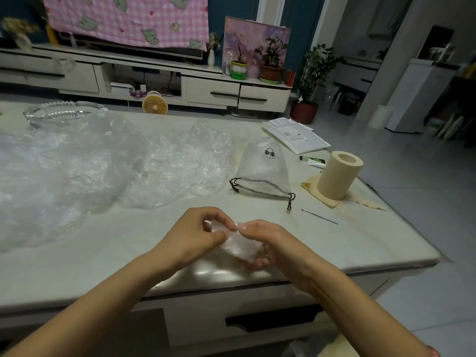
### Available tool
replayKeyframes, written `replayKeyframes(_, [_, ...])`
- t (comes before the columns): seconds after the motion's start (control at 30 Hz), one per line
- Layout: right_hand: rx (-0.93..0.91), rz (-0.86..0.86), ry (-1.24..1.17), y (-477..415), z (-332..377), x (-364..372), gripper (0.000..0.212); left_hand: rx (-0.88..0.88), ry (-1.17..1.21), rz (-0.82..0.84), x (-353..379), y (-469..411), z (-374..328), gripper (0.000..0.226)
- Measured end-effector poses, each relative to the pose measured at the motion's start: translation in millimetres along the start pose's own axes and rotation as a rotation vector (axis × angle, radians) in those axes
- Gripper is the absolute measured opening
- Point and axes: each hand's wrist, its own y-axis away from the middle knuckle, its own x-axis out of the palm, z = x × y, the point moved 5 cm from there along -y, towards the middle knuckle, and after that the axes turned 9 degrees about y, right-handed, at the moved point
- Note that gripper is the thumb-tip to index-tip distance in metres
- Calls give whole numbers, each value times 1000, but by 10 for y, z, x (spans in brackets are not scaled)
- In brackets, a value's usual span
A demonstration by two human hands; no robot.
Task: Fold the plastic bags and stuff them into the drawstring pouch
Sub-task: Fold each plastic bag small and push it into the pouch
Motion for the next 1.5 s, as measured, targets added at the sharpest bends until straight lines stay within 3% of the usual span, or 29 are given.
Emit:
replayKeyframes(0.1, [-76, -96, 218, -20, 25, -102, 12, 12, -15, 14, -29, -39, -21, 26])
replayKeyframes(0.23, [-142, 22, 259, -2, 29, -134, 8, 8, 113, 55, -19, -87, -95, 17])
replayKeyframes(0.4, [-257, 18, 10, -2, 61, -188, 27, -110, 399, 1, 105, -151, 5, 7])
replayKeyframes(0.57, [-271, -119, -179, -64, 16, -204, 26, -181, 481, -73, 296, -178, 84, 13])
replayKeyframes(0.63, [-254, -188, -227, -107, 18, -232, 17, -197, 552, -50, 348, -231, 69, 10])
replayKeyframes(0.77, [-232, -366, -230, -198, 41, -344, 9, -220, 750, 53, 474, -354, 59, 26])
replayKeyframes(0.83, [-208, -402, -228, -249, 41, -362, 15, -182, 651, 36, 507, -409, 82, 25])
replayKeyframes(0.9, [-161, -373, -303, -304, 43, -347, 21, -154, 518, -45, 470, -474, 114, 5])
replayKeyframes(0.93, [-142, -345, -345, -323, 53, -343, 21, -138, 443, -80, 444, -525, 133, 8])
replayKeyframes(1.03, [-130, -371, -293, -356, 72, -381, 6, -97, 316, -141, 394, -655, 148, 9])
replayKeyframes(1.07, [-134, -428, -255, -357, 66, -419, 4, -80, 303, -147, 403, -681, 141, 9])
replayKeyframes(1.2, [-106, -481, -264, -410, 24, -547, 36, -29, 230, -117, 489, -768, 115, 6])
replayKeyframes(1.27, [-101, -460, -210, -452, 37, -624, 27, 0, 156, -54, 555, -821, 108, 6])
replayKeyframes(1.33, [-105, -498, -139, -484, 34, -740, 17, 119, -151, -44, 573, -869, 49, 18])
replayKeyframes(1.43, [-121, -558, -70, -511, 41, -892, 19, 509, -721, -190, 530, -914, -46, 32])
replayKeyframes(1.5, [-136, -556, -34, -515, 31, -931, 20, 617, -967, -217, 543, -1011, 57, 28])
